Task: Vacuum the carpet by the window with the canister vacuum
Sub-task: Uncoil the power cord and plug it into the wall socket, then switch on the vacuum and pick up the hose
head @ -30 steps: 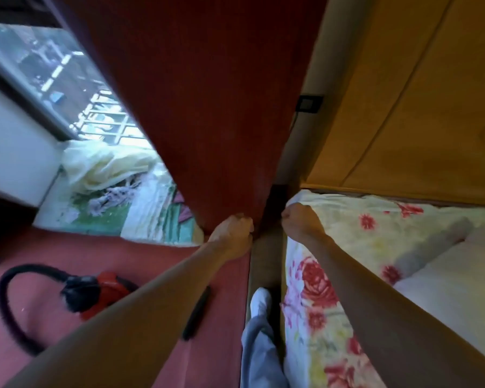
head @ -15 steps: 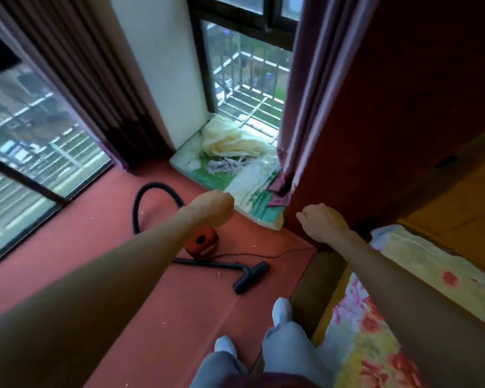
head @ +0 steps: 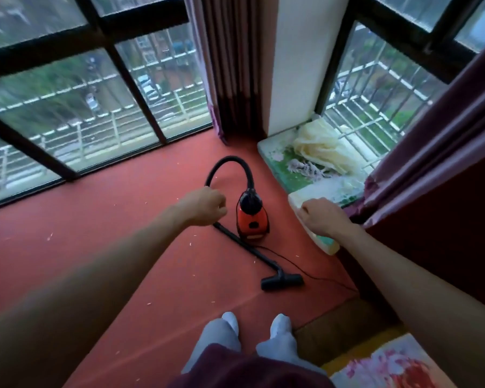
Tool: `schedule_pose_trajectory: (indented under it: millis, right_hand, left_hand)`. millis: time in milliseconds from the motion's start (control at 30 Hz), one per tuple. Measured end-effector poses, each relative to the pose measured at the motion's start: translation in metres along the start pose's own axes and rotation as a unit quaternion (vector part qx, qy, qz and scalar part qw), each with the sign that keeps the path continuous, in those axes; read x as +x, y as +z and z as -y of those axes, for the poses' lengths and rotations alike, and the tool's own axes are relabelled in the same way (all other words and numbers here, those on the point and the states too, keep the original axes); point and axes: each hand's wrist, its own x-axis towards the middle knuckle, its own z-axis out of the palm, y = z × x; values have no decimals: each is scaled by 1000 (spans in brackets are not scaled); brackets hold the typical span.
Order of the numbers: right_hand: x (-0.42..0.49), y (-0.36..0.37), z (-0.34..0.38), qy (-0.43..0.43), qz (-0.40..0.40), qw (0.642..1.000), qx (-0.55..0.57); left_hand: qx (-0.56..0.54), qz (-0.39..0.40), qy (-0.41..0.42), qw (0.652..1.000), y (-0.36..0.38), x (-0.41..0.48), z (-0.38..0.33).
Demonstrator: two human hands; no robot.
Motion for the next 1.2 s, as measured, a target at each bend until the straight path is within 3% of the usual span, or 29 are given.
schedule_pose_trajectory:
  millis: [333,700,1200]
  right_hand:
    - [67,1,80,-42,45,998,-30]
    - [135,4,166,28,70,997,-24]
    - [254,19,114,143,85,984,62]
  left_hand:
    - [-38,10,-38,998,8,5,84]
    - [-47,31,16,998,-22,67,193]
    - [-26,81,89,992,-53,236,174]
